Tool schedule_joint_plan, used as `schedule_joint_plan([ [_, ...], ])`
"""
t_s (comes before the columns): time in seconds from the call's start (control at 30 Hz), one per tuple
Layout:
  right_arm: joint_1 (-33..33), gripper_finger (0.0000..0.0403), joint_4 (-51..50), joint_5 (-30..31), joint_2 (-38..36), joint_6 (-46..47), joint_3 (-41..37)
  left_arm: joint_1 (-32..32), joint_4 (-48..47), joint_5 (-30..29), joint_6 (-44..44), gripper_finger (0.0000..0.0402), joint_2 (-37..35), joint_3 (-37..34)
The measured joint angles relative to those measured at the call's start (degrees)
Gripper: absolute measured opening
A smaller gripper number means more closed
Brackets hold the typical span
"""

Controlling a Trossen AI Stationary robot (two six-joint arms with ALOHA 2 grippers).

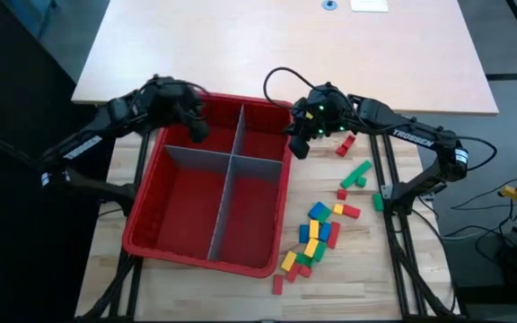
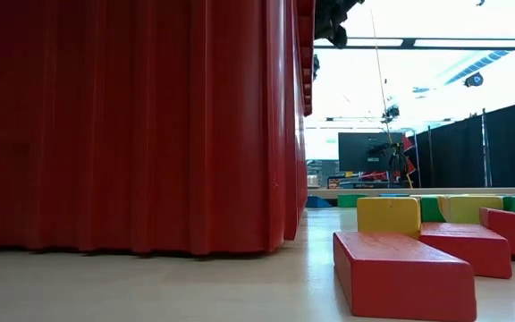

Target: Sort blocks

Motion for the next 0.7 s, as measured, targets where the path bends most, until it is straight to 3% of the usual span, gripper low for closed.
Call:
schedule_joint_plan([
  [0.17, -0.1, 0.0, 2.05, 0.91, -0.02, 0.62, -1.22, 0.34, 2.74, -0.04, -0.57, 0.0, -4.9, -5.58],
  [0.4, 1.24, 0.0, 16.23, -3.84, -2.16, 4.84, -8.04, 0.39, 2.91, -0.45, -0.54, 0.0, -6.4, -7.94],
  [0.7, 1.73, 0.0, 16.46, -1.6, -10.88, 8.94, -18.29, 3.45, 0.17, -2.61, -0.5, 0.0, -6.33, -8.35],
])
